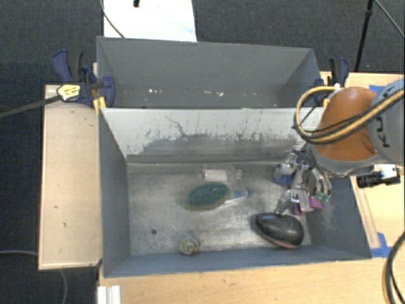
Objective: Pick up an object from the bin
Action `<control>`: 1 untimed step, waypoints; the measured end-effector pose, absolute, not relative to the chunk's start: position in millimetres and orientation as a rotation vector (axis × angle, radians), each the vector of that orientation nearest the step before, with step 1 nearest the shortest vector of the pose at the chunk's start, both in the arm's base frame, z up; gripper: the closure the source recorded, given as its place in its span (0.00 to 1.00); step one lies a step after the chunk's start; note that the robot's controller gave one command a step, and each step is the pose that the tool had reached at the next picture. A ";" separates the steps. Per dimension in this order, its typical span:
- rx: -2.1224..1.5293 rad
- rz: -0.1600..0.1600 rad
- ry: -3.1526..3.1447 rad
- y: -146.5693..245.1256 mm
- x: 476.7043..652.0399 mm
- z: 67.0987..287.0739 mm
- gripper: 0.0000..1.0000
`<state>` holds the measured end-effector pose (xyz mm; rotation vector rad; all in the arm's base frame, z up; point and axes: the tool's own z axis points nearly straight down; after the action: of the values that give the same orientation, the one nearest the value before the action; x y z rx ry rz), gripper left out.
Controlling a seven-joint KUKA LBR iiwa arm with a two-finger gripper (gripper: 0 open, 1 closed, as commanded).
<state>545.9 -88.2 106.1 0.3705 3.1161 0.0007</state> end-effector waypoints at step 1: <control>0.120 0.001 3.134 -67.9 565.2 98.0 0.00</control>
Offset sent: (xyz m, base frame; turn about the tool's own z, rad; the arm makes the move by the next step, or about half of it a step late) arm 0.0179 0.0192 -0.0085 -0.1588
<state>565.2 -67.9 98.0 0.1198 3.1339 0.0013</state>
